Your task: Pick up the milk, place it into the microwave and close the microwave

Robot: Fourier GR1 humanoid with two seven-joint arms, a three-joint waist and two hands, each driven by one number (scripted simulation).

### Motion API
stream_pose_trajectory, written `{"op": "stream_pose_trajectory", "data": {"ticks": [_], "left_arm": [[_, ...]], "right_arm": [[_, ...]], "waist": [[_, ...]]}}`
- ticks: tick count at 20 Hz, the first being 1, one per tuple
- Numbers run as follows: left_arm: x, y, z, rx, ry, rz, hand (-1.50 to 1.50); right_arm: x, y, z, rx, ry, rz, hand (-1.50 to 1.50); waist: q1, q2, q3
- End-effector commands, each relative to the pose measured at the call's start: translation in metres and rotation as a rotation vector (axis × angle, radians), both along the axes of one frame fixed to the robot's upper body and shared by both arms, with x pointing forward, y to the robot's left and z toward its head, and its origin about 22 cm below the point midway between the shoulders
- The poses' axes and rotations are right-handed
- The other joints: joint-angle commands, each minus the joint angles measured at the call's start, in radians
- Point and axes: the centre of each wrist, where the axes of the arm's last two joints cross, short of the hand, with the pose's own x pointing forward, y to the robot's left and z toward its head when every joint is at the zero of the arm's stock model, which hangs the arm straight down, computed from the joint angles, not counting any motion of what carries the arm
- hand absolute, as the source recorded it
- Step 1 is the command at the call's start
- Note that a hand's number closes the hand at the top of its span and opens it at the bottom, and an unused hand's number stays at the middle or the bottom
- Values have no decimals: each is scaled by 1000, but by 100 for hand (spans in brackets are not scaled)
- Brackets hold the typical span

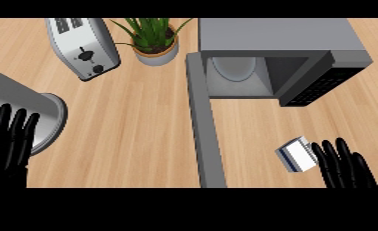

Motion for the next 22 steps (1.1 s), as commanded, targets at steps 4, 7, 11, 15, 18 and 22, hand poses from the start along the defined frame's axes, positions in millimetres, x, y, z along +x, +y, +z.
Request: {"op": "stream_pose_trajectory", "data": {"ticks": [4, 7, 11, 15, 18, 22], "left_arm": [[-32, -2, 8, -5, 0, 10, -150], [-47, -11, -10, -24, 18, -8, -150], [-38, -7, -3, 1, 12, 4, -150], [-44, -10, 2, -8, 16, -10, -150], [-45, 5, -15, -5, 19, 12, -150], [-45, -12, -8, -3, 20, -11, -150]], "right_arm": [[8, 0, -30, -90, -33, -181, -150], [3, -14, -18, -84, -38, -248, -150], [17, -18, -31, -99, -21, -273, -150], [31, -15, -60, -117, 4, -265, -150], [26, -34, -72, -134, 18, -302, -150], [35, -45, -96, -116, 37, -349, -150]], "waist": [[8, 0, 0], [8, -1, 0], [4, 2, 0], [5, 2, 0], [4, 2, 0], [4, 2, 1]]}}
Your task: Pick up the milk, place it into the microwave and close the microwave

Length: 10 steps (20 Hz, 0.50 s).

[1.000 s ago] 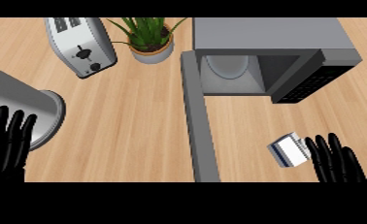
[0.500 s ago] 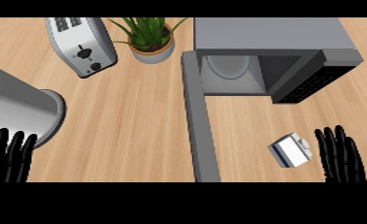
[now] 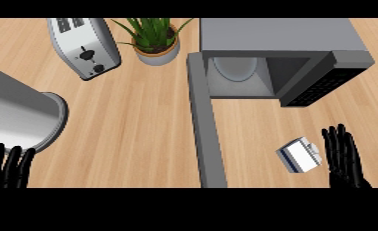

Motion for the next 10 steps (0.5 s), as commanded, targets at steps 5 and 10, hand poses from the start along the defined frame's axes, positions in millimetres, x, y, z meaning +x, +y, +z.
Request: {"op": "stream_pose_trajectory", "data": {"ticks": [5, 10], "left_arm": [[-15, 13, -4, 0, 4, 1, -150], [-8, -2, 14, 14, -5, -10, -150]], "right_arm": [[11, -35, -33, -64, 31, -99, -150], [27, -58, -46, -74, 54, -85, -150]], "waist": [[2, 0, 0], [2, 1, 1]]}}
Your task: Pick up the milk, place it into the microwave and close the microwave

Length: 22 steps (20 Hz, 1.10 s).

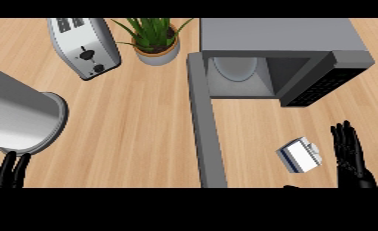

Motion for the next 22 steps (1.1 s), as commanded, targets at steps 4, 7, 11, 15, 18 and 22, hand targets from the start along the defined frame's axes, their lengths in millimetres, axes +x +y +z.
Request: {"op": "stream_pose_trajectory", "data": {"ticks": [4, 7, 11, 15, 18, 22], "left_arm": [[-15, 10, -4, -14, -9, 6, -150], [-8, -2, 10, 1, -7, 7, -150], [3, -17, -16, -21, 5, 9, -150], [-20, 3, 8, -4, 6, -6, -150], [-13, 5, -10, -9, -5, 7, -150], [-20, 2, 3, -14, 8, 9, -150]], "right_arm": [[7, -34, -36, -22, 24, 9, -150], [13, -47, -30, -11, 74, 11, -150], [15, -31, -54, -28, 115, 47, -150], [16, -42, -71, -51, 124, 29, -150], [38, -55, -78, -52, 139, -1, -150], [28, -59, -94, -20, 152, 36, -150]], "waist": [[7, 0, 0], [2, 0, 0], [2, 0, 0], [5, 0, 0], [8, 1, 1], [6, 1, 1]]}}
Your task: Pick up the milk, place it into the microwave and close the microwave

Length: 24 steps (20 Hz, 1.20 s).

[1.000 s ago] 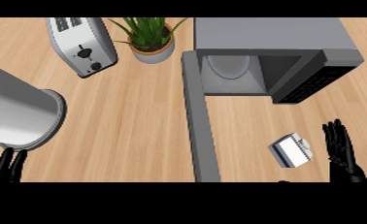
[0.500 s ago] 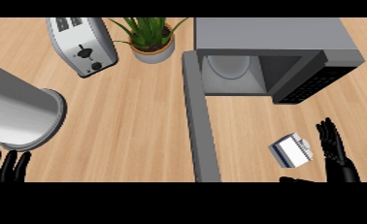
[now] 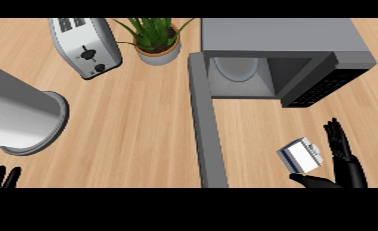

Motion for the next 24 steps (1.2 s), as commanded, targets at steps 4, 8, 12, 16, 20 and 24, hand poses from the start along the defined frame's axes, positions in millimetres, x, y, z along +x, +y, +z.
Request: {"op": "stream_pose_trajectory", "data": {"ticks": [4, 8, 12, 16, 20, 24], "left_arm": [[5, 3, -11, 4, 0, 11, -150], [-1, -5, -21, -13, -9, 18, -150], [4, -11, -11, -5, 5, 15, -150], [6, 6, -18, -17, -1, 16, -150], [10, -2, -18, -4, 4, 14, -150], [4, -2, -9, -16, 15, 6, -150]], "right_arm": [[11, 6, -22, 26, 60, 64, -150], [3, -1, -31, 71, 65, 97, -150], [1, -13, -38, 110, 73, 109, -150], [8, -12, -37, 90, 38, 72, -150], [1, 6, -49, 122, 16, 92, -150], [14, 6, -42, 245, -20, 83, 150]], "waist": [[0, 0, 0], [3, 0, 0], [6, 2, 1], [4, 2, 1], [4, 4, 2], [1, 1, 1]]}}
